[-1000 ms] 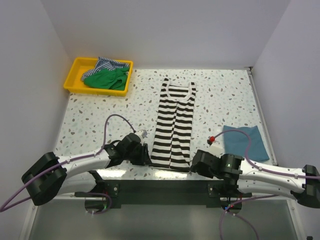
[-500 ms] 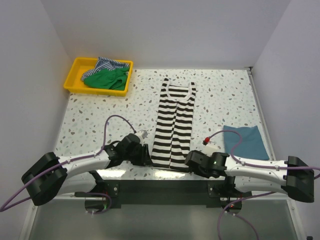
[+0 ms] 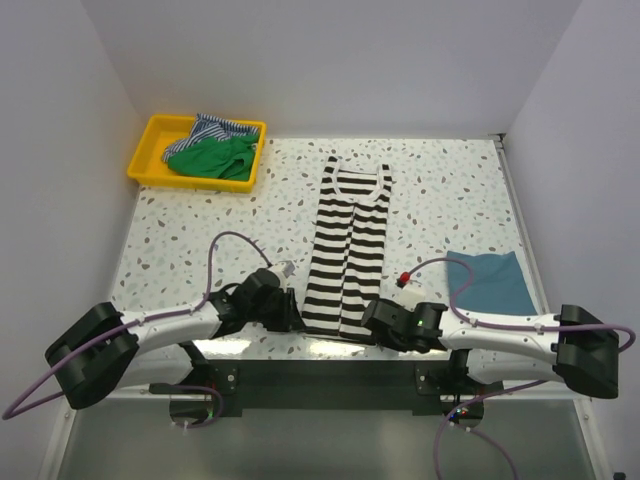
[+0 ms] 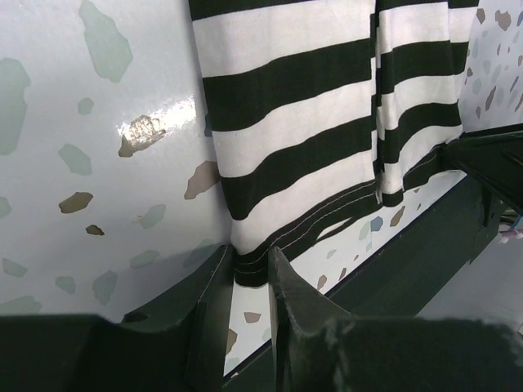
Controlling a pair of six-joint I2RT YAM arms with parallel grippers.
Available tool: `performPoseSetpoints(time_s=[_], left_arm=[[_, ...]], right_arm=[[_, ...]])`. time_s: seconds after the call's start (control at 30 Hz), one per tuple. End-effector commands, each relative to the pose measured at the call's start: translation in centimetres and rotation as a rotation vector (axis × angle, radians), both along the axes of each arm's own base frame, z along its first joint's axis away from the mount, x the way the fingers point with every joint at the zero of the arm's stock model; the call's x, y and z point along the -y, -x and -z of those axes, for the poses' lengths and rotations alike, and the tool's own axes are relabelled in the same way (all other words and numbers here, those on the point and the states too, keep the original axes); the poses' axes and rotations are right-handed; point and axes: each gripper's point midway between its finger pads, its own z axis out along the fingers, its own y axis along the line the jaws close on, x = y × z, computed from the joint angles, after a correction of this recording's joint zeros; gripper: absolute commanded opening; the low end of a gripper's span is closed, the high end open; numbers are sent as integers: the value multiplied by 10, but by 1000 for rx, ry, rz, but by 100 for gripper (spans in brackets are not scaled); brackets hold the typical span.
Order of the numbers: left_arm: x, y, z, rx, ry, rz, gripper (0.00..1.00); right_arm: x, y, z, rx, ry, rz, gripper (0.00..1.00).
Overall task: Fold and stack the tank tops
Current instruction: Fold the tank top
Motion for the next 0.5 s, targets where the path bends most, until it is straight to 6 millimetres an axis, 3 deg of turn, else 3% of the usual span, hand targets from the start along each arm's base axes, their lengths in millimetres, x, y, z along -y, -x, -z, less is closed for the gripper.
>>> performPoseSetpoints(time_s=[0.0, 0.27, 0.33, 0.47], left_arm=[[-48, 29, 47, -107, -224, -11, 29], [-46, 35, 51, -112, -228, 4, 20], [-47, 36, 52, -115, -234, 8, 17], [-45, 40, 53, -123, -234, 23, 0]], right_arm=[[-3, 0, 3, -4, -8, -4, 46], [-12, 4, 14, -37, -28, -17, 45], [-8, 5, 17, -41, -18, -10, 37], [-1, 7, 15, -39, 10, -22, 18]])
